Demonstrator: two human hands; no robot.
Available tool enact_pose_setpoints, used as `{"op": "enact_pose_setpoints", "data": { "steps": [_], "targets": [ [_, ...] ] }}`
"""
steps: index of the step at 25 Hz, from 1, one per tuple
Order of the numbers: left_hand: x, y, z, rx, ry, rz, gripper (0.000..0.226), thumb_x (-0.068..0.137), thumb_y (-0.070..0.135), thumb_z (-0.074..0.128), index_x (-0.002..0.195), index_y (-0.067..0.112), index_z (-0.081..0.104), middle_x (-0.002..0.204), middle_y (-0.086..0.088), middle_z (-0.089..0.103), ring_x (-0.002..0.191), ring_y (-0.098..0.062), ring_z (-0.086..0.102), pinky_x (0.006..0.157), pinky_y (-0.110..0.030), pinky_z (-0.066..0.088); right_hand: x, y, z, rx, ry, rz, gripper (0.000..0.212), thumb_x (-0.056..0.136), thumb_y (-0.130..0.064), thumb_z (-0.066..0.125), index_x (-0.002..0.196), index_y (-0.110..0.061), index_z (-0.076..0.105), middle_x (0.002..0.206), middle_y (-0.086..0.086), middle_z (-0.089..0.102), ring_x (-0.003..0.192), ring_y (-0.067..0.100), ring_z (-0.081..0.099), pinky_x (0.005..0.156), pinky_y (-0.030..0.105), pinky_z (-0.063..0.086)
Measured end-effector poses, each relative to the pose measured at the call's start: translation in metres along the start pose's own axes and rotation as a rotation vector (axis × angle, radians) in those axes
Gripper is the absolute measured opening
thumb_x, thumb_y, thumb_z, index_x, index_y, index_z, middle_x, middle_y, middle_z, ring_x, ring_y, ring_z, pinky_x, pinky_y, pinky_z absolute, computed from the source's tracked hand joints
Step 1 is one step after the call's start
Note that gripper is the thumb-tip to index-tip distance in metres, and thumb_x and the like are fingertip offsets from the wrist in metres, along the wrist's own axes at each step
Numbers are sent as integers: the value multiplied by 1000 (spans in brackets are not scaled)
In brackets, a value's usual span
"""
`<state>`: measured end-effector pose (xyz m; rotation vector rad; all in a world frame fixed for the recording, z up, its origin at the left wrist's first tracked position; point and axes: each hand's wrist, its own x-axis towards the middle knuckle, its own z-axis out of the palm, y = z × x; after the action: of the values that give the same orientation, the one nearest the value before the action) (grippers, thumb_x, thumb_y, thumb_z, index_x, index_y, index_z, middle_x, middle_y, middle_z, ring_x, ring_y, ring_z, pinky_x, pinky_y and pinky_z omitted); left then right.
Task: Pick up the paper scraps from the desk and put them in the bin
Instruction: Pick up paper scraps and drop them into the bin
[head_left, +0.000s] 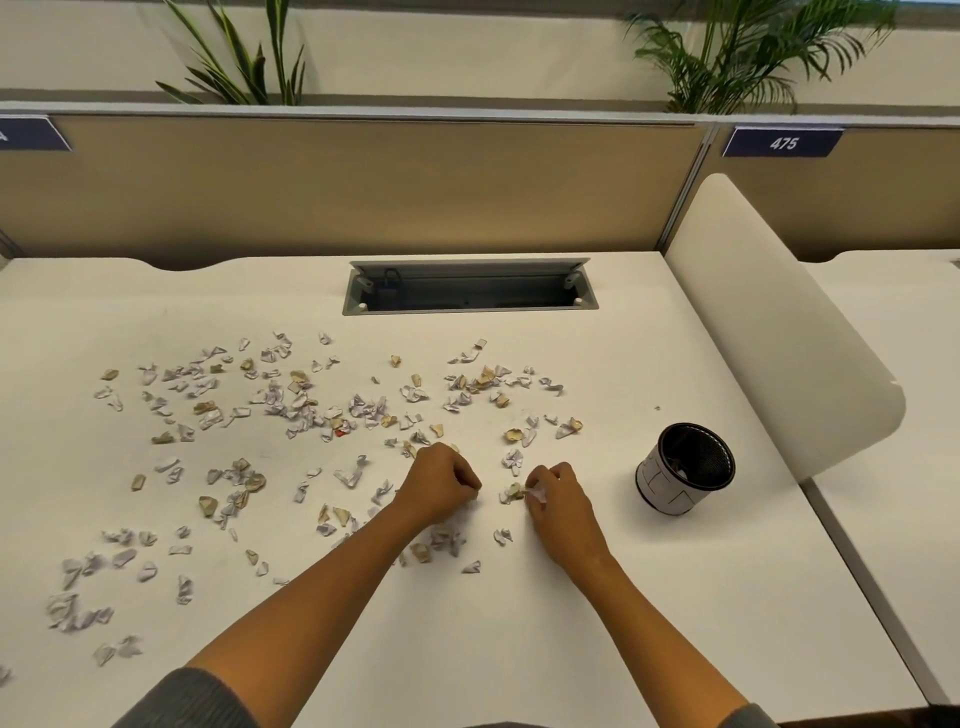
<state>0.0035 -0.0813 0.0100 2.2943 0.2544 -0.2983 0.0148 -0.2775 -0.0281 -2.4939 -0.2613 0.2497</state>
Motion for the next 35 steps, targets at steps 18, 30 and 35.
{"op": "enact_pose_setpoints", "data": {
  "steps": [18, 30, 35],
  "targets": [
    [2, 54, 13, -711, -42, -233, 13, 70, -8, 79, 82, -3, 77, 85, -20, 75, 80, -28, 73, 72, -25, 61, -15, 33, -144, 483, 622, 126, 9, 91, -15, 64, 90, -21, 70, 75, -13, 71, 73, -8, 65, 63, -1, 41],
    [33, 169, 69, -714, -133, -77, 10, 70, -5, 80, 77, 2, 76, 82, -18, 74, 74, -26, 73, 82, -38, 61, -23, 64, -146, 448, 644, 234, 18, 95, -8, 58, 105, -18, 69, 96, -7, 70, 88, 4, 66, 64, -2, 42],
    [37, 208, 98, -585, -117, 36, 13, 75, 8, 80, 88, 10, 78, 87, -5, 76, 73, -12, 68, 65, -18, 54, -26, 69, -148, 497, 663, 257, 13, 95, -15, 60, 102, -22, 68, 96, -12, 70, 89, -4, 65, 64, -2, 42]
  ]
}}
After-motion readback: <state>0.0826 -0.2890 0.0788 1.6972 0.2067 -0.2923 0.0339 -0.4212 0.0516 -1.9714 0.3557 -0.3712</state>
